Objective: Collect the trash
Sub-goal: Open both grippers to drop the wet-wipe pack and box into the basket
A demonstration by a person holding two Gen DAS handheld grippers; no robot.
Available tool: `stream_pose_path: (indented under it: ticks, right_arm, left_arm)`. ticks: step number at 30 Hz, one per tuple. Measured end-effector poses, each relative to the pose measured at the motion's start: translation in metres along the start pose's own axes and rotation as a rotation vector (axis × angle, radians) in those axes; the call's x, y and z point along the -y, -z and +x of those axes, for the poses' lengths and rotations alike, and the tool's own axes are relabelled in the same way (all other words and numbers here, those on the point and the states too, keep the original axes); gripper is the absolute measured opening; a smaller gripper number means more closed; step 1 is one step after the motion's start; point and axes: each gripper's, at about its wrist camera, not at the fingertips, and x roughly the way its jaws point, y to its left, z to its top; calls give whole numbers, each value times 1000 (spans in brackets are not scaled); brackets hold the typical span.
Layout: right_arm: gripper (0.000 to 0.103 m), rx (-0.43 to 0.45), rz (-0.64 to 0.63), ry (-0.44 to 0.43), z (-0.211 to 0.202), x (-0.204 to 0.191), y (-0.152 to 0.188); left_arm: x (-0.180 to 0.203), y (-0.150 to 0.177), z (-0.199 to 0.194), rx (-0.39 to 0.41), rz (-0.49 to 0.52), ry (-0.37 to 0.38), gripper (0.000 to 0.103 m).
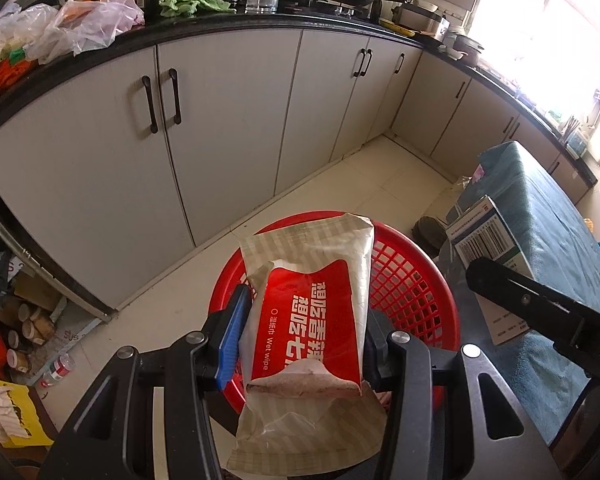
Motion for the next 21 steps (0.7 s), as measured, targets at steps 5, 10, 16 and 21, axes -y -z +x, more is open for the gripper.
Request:
stream_pose_path:
  ticks: [5,10,16,21]
  right_arm:
    - [38,-7,30,-17,3,7,0]
    - [39,-7,45,-26,2,11,-1]
    - [39,5,48,-30,-1,13,0]
    - [60,12,60,-39,-3,15,0]
  left_arm:
    - [-2,0,7,-14,-4,9,46]
    - [-3,0,8,-13,-7,9,47]
    - [-2,1,7,-11,-4,14,47]
    - [3,3,4,-11,7,28,65]
